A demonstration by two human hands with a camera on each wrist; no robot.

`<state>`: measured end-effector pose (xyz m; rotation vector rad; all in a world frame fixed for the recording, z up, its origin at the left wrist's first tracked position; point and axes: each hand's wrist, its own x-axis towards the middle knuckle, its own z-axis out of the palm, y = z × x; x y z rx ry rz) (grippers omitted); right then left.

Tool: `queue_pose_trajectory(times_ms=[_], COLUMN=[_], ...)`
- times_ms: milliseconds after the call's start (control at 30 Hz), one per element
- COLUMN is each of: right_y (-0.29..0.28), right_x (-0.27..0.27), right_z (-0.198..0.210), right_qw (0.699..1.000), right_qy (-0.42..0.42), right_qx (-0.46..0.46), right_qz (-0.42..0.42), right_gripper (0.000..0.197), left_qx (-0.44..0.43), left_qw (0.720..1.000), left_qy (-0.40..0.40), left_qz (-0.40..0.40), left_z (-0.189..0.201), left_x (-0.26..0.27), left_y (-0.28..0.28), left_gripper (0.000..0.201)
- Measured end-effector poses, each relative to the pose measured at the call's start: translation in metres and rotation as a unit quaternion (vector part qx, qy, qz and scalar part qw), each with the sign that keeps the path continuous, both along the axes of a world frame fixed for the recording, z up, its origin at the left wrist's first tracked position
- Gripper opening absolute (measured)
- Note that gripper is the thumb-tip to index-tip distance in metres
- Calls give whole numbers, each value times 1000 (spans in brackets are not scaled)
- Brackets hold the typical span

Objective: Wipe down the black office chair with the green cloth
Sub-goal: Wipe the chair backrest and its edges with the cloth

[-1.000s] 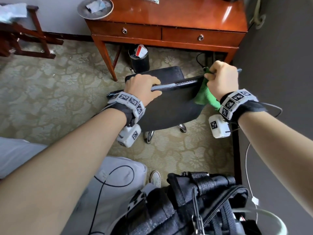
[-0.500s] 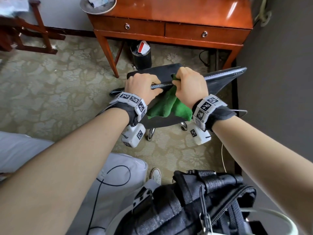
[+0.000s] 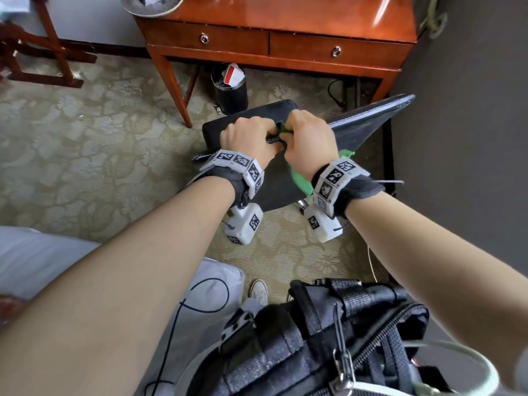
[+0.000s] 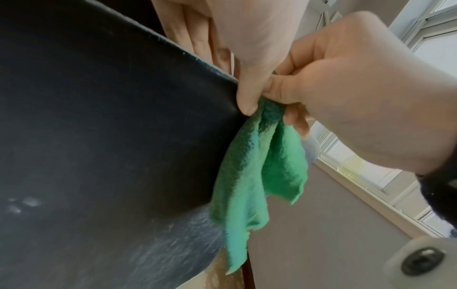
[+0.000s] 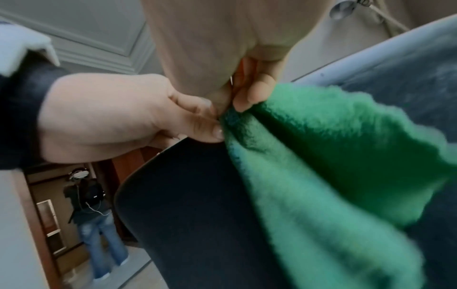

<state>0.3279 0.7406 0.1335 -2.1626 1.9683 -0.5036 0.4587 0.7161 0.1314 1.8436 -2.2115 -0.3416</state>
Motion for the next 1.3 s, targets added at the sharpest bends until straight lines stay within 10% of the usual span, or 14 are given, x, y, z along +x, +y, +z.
queue_pose_trajectory(times_ms=[433, 1300], right_y=[-19, -7], right_x=[-61, -24], right_z=[0, 1], right_qw=[996, 1000], right_qy=[-14, -16], right_qx=[-31, 1], right_qz=[-78, 21], right_gripper=[11, 11], left_qx=[38, 12], left_qw=[998, 999], left_qy=[48, 20], left_qz=[21, 28], left_z=[-1, 2], left_x=[-9, -29], left_y=[-6, 4], left_gripper=[25, 16])
